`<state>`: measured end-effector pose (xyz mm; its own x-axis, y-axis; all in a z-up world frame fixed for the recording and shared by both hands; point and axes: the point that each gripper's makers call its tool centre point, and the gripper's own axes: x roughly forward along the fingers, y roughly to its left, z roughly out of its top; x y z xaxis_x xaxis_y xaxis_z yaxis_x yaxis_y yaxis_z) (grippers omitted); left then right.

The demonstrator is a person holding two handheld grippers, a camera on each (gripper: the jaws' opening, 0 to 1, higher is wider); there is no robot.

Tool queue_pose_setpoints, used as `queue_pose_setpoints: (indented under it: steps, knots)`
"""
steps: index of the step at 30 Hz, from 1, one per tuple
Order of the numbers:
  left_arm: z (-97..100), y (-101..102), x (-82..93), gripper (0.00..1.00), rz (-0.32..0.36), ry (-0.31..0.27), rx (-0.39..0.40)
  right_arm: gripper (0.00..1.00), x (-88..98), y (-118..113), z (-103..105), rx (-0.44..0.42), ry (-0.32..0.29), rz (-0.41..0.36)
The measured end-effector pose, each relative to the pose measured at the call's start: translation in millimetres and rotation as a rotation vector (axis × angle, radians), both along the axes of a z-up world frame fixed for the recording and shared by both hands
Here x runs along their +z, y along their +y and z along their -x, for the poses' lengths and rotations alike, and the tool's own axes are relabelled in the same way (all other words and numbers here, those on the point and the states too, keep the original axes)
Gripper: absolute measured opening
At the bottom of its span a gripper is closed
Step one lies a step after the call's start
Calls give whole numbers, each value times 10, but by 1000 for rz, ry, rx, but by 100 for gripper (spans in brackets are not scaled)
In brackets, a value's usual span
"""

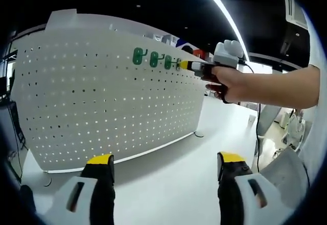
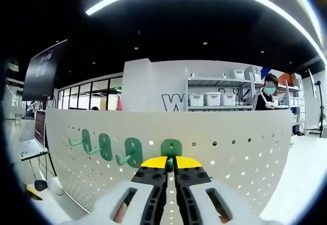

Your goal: Insert the hook assembly into the mounting plate slot until the hook locks in place.

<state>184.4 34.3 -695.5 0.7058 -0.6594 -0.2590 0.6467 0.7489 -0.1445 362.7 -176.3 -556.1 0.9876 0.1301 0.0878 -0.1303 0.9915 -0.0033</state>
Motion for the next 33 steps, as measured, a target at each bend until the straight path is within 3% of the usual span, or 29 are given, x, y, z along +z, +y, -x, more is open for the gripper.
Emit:
queue_pose_setpoints:
  steps: [5,18,27,33]
  knots:
    - [-2,11,-22,84,0,9,4,7,-19,44,14,42,0,14]
    - [-16,4,-28,85,9,13,2,40,-129,72,70,132,4,29]
    - [-11,36,-38,85,11,15,6,50,-178,103,116,153,6,38]
    - [-12,43,-38,85,9,14,6,51,-157,117,131,161,-3,29]
